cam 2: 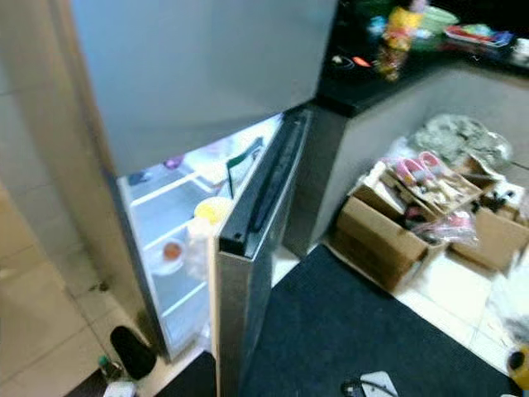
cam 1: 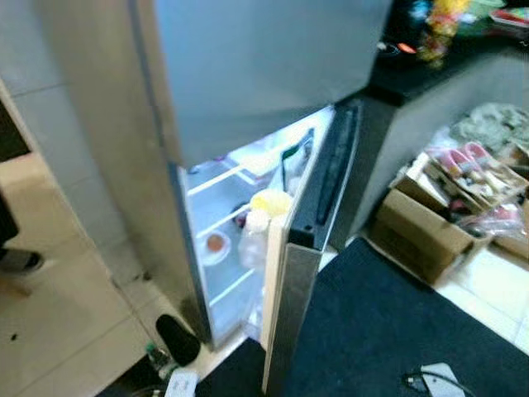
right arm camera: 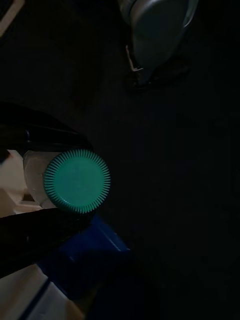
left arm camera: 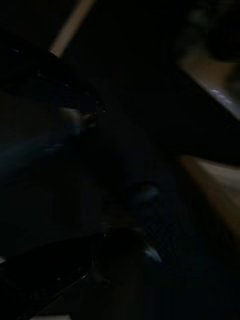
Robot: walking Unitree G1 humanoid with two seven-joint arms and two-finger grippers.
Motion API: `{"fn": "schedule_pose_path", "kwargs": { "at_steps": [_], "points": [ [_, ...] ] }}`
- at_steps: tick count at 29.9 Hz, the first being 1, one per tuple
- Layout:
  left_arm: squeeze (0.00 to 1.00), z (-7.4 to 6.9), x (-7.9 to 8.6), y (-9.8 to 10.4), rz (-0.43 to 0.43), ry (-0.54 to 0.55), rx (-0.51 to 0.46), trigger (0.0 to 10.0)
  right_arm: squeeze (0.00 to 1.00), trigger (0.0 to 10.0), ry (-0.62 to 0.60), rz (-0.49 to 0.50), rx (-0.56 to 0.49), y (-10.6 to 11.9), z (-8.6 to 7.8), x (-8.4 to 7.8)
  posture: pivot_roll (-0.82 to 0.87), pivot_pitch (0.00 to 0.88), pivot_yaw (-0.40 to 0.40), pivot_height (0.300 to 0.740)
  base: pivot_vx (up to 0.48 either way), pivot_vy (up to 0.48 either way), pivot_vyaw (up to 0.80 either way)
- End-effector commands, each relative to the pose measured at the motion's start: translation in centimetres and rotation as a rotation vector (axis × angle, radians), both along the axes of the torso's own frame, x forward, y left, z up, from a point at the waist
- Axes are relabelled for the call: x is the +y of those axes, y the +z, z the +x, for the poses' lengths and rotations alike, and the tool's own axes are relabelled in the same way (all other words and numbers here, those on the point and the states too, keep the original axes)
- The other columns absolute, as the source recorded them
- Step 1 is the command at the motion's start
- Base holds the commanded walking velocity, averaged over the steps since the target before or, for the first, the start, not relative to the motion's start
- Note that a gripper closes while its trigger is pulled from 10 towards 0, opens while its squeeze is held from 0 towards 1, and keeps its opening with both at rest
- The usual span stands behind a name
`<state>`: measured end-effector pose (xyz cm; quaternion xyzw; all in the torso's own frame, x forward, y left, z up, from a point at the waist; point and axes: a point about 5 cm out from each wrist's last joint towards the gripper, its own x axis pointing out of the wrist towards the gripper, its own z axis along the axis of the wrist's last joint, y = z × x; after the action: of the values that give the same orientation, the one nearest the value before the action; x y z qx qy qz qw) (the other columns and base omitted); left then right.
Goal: Restocking fridge
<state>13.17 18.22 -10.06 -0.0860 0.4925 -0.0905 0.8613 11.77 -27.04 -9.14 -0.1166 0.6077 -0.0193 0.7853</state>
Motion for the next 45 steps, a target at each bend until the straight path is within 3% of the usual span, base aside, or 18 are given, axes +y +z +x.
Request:
{"fn": "schedule_pose_path", "kwargs": {
  "at_steps": [1,23,32,43,45],
  "points": [
    [0.00,-0.9,-0.3,-0.4,0.004,-0.002,0.033,10.0,0.00,10.0,0.003,-0.012,-0.022,0.3,0.7,-0.4,-0.05,0.000,-0.026,0.740,0.000,0.000,-0.73],
    [0.00,-1.0,-0.5,-0.5,0.032,-0.022,0.039,10.0,0.00,10.0,-0.011,0.002,-0.029,0.3,0.8,-0.1,-0.05,0.000,-0.011,0.740,0.000,0.000,-0.72],
    [0.00,-1.0,-0.7,-0.4,-0.015,-0.031,0.042,10.0,0.00,10.0,-0.018,0.000,-0.040,0.2,0.9,0.1,-0.05,0.000,-0.013,0.740,0.000,-0.157,0.00],
    [0.00,-0.8,-0.3,-0.4,0.030,0.010,0.026,10.0,0.00,10.0,-0.021,0.002,-0.047,0.2,1.0,0.3,-0.05,0.000,-0.012,0.740,0.000,-0.128,0.00],
    [0.00,-0.1,0.0,-0.1,0.038,0.057,-0.003,10.0,0.00,10.0,-0.021,0.001,-0.046,0.2,1.0,0.3,-0.05,0.003,-0.015,0.740,0.000,0.000,0.00]
  ]
}}
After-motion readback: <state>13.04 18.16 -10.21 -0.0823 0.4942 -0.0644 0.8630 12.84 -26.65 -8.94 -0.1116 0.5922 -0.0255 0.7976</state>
